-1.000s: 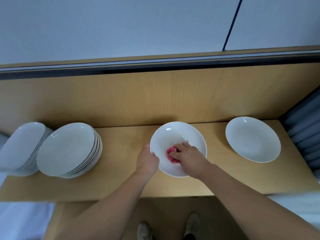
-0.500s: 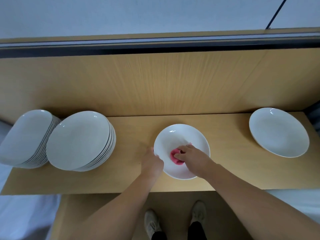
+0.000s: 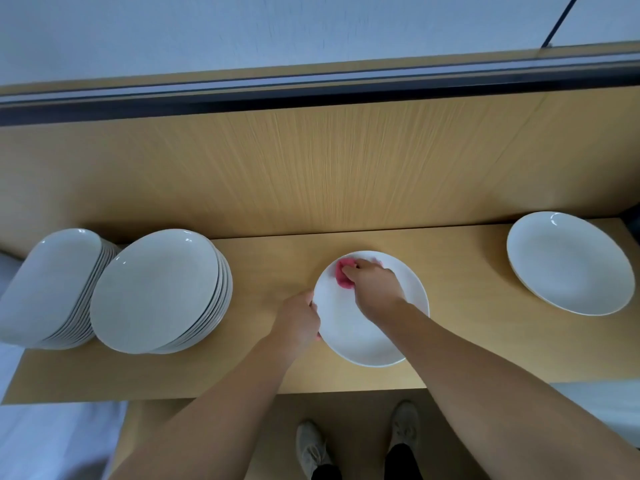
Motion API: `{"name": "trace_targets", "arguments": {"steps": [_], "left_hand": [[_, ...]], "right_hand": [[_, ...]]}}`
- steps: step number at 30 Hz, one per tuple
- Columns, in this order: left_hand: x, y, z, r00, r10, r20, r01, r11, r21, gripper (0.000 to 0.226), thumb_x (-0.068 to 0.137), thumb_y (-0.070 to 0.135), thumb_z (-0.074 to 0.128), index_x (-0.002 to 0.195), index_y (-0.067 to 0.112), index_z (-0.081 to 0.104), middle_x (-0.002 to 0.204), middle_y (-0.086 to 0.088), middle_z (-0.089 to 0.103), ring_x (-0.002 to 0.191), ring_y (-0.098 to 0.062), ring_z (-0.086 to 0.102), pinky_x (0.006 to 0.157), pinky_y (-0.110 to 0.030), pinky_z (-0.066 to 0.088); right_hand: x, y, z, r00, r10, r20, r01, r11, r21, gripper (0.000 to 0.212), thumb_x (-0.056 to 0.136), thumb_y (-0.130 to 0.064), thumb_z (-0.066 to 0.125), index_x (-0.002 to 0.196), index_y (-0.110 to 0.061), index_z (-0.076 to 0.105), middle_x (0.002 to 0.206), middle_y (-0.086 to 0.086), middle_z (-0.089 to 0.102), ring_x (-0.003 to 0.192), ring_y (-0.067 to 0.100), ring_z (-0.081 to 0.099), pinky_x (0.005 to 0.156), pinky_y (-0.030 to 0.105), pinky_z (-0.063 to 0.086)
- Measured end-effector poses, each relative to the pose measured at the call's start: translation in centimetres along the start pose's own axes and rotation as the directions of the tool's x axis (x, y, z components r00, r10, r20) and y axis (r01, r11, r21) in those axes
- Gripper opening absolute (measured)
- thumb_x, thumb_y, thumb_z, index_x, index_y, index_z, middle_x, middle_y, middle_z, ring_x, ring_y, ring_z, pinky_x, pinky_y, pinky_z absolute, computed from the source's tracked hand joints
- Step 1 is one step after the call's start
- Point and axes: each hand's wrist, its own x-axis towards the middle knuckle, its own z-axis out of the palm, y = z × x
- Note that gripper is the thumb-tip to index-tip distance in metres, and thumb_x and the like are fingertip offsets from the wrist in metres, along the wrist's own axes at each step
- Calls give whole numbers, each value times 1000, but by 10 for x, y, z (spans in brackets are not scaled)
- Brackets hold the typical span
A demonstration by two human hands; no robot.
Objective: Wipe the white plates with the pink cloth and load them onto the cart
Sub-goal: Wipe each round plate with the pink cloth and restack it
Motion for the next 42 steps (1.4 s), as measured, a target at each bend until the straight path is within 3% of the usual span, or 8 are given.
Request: {"name": "trace_targets", "arguments": {"steps": [6, 11, 18, 26, 28, 31, 33, 42], "left_hand": [[1, -2, 1, 1000, 2, -11, -3, 998, -67, 37, 97, 5, 32, 112, 15, 65, 98, -10, 69, 78, -27, 70, 60, -31, 60], [-1, 1, 3, 998, -48, -30, 42, 982, -184, 31, 94, 3, 39, 97, 16, 68, 88, -11, 68, 78, -29, 69, 63, -39, 61], [-1, 3, 5, 994, -33, -104, 27, 998, -57, 32, 92, 3, 37, 102, 14, 66, 92, -15, 68, 77, -34, 70, 67, -47, 60], [-3, 8, 5, 994, -21, -112, 25, 999, 39, 32, 88, 4, 39, 105, 20, 61, 98, -4, 67, 76, -25, 69, 63, -36, 59], [-4, 9, 3, 984, 124, -125, -66, 917, 393, 40, 87, 5, 43, 121, 23, 54, 115, 3, 59, 94, -20, 62, 69, -29, 50], [-3, 6, 4, 901, 432, 46, -314, 576, 755, 47, 89, 6, 45, 134, 22, 49, 139, 11, 44, 127, -14, 41, 94, -24, 36], [-1, 2, 7, 846, 488, 215, -447, 430, 784, 41, 92, 8, 41, 129, 18, 55, 140, 9, 46, 135, -13, 33, 110, -22, 20], [-4, -5, 1, 824, 282, 491, -562, 297, 772, 47, 102, 40, 30, 131, 8, 49, 157, -6, 25, 147, -19, 11, 121, -37, 1]], "right_hand": [[-6, -15, 26, 995, -98, -26, 98, 995, 22, 29, 81, 5, 47, 89, -21, 56, 120, -5, 58, 116, 24, 50, 75, 27, 36], [-27, -12, 44, 946, -319, -55, 320, 948, 6, 25, 82, 2, 59, 91, -20, 67, 115, -1, 67, 116, 25, 57, 112, 40, 33], [-51, 13, 37, 829, -550, 100, 559, 811, -172, 23, 72, -16, 79, 91, -26, 71, 95, -5, 72, 94, 22, 67, 97, 43, 52], [-68, 48, -6, 792, -385, 474, 490, 864, -116, 40, 84, 6, 51, 108, -23, 65, 121, -2, 54, 110, 25, 52, 93, 38, 46], [-69, 54, -12, 801, -383, 460, 496, 855, -150, 42, 84, 5, 49, 110, -24, 64, 122, -2, 53, 111, 26, 51, 89, 38, 48], [-56, 64, -20, 860, -395, 324, 469, 862, -194, 41, 85, 3, 46, 112, -23, 64, 123, 0, 56, 108, 28, 50, 86, 40, 49], [-40, 67, -25, 883, -409, 230, 453, 870, -194, 41, 83, 5, 48, 110, -20, 67, 118, 2, 60, 105, 31, 53, 87, 44, 50], [9, 25, -24, 887, -412, 206, 460, 826, -325, 30, 84, 3, 47, 100, -18, 61, 118, -2, 56, 107, 27, 45, 70, 32, 42]]}}
